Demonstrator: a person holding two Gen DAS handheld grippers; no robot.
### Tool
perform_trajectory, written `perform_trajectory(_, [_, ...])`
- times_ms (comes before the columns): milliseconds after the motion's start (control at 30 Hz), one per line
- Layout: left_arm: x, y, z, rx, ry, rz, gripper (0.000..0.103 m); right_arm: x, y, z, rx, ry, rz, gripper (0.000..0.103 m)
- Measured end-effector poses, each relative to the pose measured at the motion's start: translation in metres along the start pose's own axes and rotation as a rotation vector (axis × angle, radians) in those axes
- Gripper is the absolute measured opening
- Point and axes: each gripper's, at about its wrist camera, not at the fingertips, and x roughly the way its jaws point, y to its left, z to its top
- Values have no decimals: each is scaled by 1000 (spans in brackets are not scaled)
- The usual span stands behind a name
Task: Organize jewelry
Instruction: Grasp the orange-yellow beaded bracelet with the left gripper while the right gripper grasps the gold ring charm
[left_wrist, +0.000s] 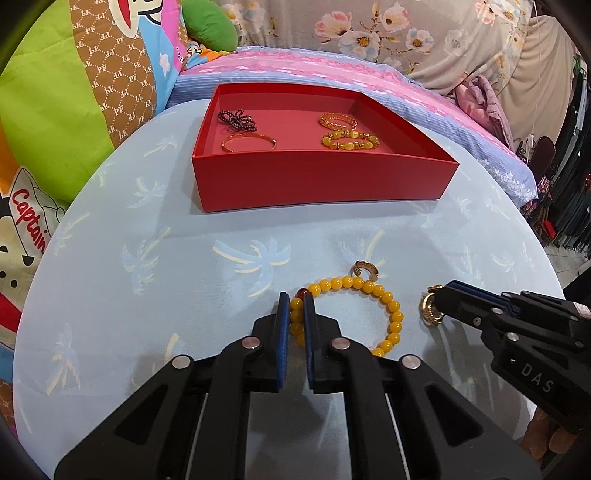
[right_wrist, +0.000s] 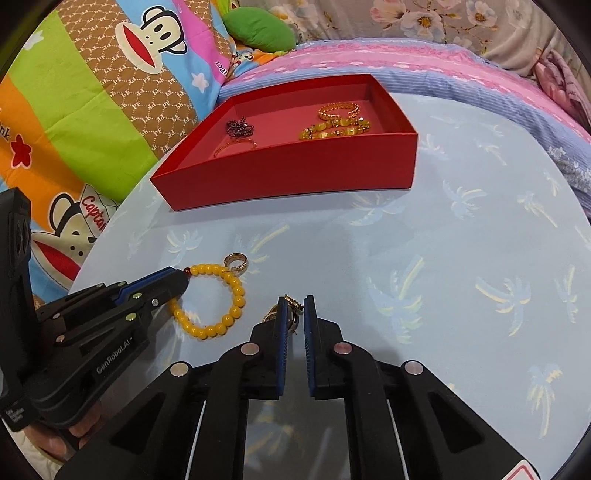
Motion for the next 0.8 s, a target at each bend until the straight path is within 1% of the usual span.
perform_trajectory(167, [0,0,0,-1,0,-3,7,-9,-13,-4,36,5,18,8])
perform_trajectory(333, [0,0,0,-2,0,-3,7,-12,-22,-11,49,12,-2,8])
perform_trajectory(500, [0,0,0,3,-1,2,7,-17,-21,-16,2,5,-52,8])
perform_trajectory(600, [1,0,1,5,-1,4,8,-20,-25,-20,14,4,-58,8])
perform_trajectory(667, [1,0,1,7,-1,6,8,-24,-29,-22,29,2,-68,11])
perform_trajectory(800, [2,0,2,9,-1,7,8,-35,-30,-26,34,-15,-56,11])
